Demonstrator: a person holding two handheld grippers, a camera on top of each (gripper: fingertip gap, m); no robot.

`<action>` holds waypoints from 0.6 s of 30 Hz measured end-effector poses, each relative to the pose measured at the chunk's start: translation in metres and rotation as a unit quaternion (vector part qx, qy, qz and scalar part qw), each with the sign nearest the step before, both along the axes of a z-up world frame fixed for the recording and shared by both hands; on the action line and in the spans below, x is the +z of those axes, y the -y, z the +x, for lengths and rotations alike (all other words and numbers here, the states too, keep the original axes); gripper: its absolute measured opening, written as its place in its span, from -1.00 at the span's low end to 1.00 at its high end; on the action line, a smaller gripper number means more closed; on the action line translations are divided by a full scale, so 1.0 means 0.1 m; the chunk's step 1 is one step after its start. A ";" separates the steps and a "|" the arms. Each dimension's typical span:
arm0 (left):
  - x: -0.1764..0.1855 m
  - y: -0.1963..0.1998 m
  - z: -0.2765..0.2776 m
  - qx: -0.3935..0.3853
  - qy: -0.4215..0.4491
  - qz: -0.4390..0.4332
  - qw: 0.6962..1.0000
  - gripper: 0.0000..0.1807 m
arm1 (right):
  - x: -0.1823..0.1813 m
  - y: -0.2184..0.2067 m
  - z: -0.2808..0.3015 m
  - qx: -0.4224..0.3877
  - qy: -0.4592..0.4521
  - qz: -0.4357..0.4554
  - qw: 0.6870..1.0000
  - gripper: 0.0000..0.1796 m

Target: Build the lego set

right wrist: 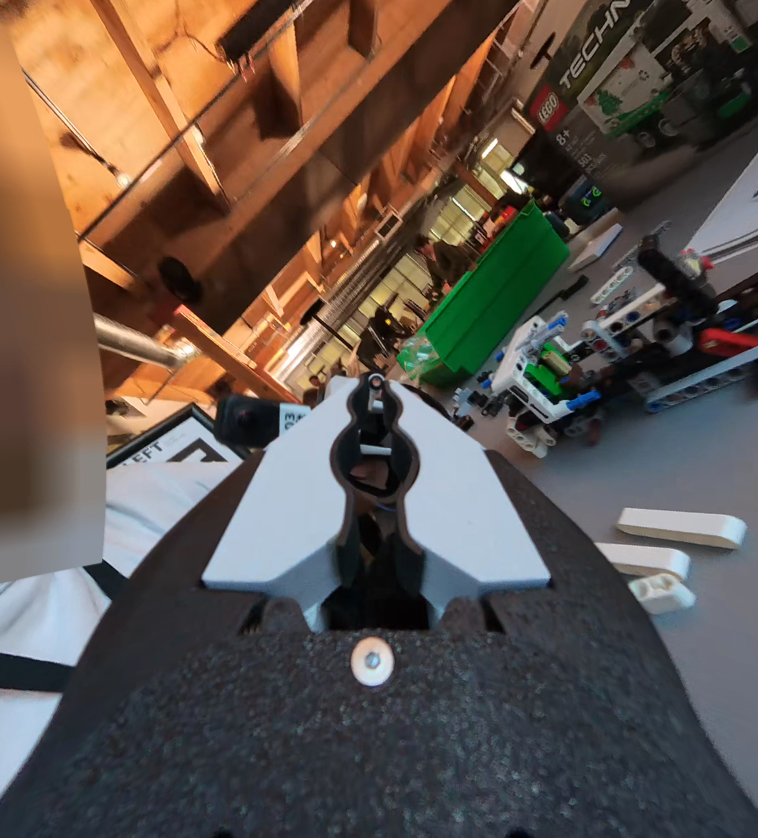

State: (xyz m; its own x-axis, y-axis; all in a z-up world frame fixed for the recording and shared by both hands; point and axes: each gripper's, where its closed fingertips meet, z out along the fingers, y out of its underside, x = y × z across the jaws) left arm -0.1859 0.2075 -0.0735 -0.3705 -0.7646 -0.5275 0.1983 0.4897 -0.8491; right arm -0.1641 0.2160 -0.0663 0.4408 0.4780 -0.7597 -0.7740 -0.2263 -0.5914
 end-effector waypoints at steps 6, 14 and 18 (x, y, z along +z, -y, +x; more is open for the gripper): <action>-0.05 0.12 -0.02 -0.043 -0.069 -0.091 0.992 -0.95 | 0.27 0.14 -0.12 -0.089 0.076 0.148 0.982 -0.96; 0.16 0.12 -0.11 -0.160 -0.136 -0.288 0.934 -0.96 | 0.23 0.05 -0.31 -0.112 0.202 0.168 0.958 -0.96; 0.17 0.14 -0.13 -0.182 -0.147 -0.309 0.922 -0.96 | 0.24 0.04 -0.34 -0.099 0.204 0.174 0.958 -0.95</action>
